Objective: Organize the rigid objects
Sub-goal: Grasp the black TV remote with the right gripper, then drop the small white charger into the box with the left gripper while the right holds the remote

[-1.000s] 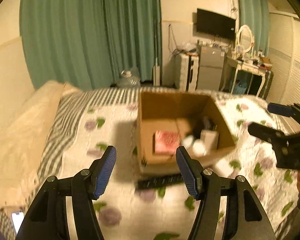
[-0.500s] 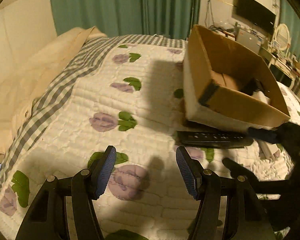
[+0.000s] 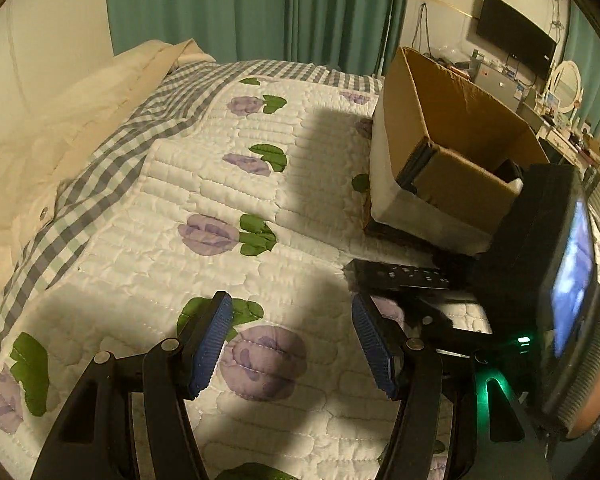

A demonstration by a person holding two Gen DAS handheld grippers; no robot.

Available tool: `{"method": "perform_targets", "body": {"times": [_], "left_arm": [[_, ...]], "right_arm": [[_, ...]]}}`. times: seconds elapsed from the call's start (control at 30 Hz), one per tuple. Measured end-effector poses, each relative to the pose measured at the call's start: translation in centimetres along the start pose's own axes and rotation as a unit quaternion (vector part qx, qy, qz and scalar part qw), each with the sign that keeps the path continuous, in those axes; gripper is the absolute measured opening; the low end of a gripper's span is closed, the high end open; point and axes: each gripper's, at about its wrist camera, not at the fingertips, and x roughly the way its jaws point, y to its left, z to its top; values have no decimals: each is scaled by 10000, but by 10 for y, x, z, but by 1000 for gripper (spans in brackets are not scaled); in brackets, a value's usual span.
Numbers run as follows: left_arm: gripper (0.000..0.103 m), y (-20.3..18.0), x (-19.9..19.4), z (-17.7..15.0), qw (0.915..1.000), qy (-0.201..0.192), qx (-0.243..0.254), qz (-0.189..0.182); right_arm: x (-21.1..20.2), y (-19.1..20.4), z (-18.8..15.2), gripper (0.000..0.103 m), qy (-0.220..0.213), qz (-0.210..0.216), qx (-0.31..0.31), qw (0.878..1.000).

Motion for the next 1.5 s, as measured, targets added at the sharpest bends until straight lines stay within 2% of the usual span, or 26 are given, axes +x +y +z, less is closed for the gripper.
{"method": "perform_targets", "body": {"times": [0.13,0.2,0.43,0.63,0.77,0.87,0.97,1.07,1.3,1.5], "left_arm": [[65,-3,-11,0,9998,-159,91,2],[65,-7,-17,1,9997,-221,130,-15],[65,-45,-40,3,9975,-402,553,-179],[65,-100,-41,-4,9941,-319,885,-545],[65,-140,-32,-8,9911,-225,1105,-703],[65,-170,-20,-10,9885,-118,1234,-867],[65,-198,-8,-12,9859,-10,1347,-989],[65,-221,8,-13,9835,145,1454,-1063],[65,-242,35,-12,9816,431,1336,-1294],[65,-255,54,-16,9798,619,1382,-1308]], "right_arm": [[-42,-10,-10,29,-189,51,353,9992],[-71,-17,-18,19,-320,155,599,9976],[-151,-52,-54,19,-716,79,1513,9859],[-180,-118,-97,19,-783,-340,2456,9656],[-174,-153,-124,19,-706,-681,2921,9513],[-160,-174,-139,19,-599,-610,3217,9430],[-143,-181,-147,19,-479,-620,3337,9394],[-131,-191,-157,19,-462,-454,3541,9329],[-113,-210,-171,19,-513,-205,3972,9161],[-101,-212,-170,19,-524,-200,4079,9113]]}}
